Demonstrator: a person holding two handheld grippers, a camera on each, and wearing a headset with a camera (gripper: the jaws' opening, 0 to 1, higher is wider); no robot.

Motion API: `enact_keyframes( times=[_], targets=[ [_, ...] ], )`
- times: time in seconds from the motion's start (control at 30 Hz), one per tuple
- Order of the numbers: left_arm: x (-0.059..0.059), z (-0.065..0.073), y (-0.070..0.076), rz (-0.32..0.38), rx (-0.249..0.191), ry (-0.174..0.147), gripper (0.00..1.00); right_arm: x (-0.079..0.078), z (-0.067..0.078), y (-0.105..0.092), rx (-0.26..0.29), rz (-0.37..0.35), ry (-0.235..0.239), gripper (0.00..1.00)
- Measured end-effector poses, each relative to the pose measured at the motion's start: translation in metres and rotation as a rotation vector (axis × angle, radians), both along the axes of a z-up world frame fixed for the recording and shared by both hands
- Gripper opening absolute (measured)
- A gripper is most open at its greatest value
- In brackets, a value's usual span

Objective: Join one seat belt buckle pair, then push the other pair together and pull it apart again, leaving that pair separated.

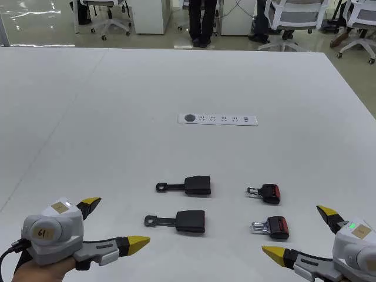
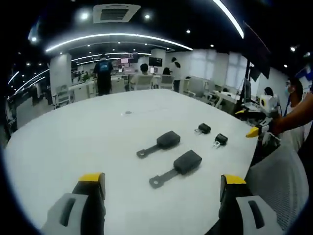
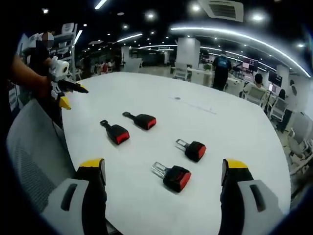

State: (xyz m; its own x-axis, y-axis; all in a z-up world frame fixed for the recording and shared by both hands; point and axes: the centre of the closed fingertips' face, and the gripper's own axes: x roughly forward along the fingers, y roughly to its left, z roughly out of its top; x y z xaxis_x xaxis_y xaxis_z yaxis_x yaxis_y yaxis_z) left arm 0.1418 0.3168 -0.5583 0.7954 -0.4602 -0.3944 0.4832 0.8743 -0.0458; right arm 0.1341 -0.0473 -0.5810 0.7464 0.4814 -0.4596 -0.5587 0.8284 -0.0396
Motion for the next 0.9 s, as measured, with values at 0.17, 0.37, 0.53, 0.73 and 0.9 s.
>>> enact_keyframes(
  times=[0.17,0.37,0.53,0.73,0.9],
  targets=[
    [-0.002,-0.001,-0.005,-0.01,0.013,0.017,1.0,-0.002,-0.002,-0.001,-0.009,0.002,0.008,1.0],
    [-0.007,-0.006,-0.012,-0.041,0.036,0.035,1.0,-0.005,-0.006,-0.002,-0.009,0.0,0.019,1.0],
    [-0.011,-0.004,-0.017,-0.057,0.048,0.035,1.0,-0.008,-0.008,-0.003,-0.023,0.006,0.025,1.0],
    [-0.011,-0.003,-0.018,-0.064,0.05,0.037,1.0,-0.009,-0.011,-0.003,-0.017,0.003,0.025,1.0],
    [-0.01,-0.008,-0.016,-0.067,0.052,0.038,1.0,-0.011,-0.012,-0.002,-0.019,0.01,0.035,1.0]
  ],
)
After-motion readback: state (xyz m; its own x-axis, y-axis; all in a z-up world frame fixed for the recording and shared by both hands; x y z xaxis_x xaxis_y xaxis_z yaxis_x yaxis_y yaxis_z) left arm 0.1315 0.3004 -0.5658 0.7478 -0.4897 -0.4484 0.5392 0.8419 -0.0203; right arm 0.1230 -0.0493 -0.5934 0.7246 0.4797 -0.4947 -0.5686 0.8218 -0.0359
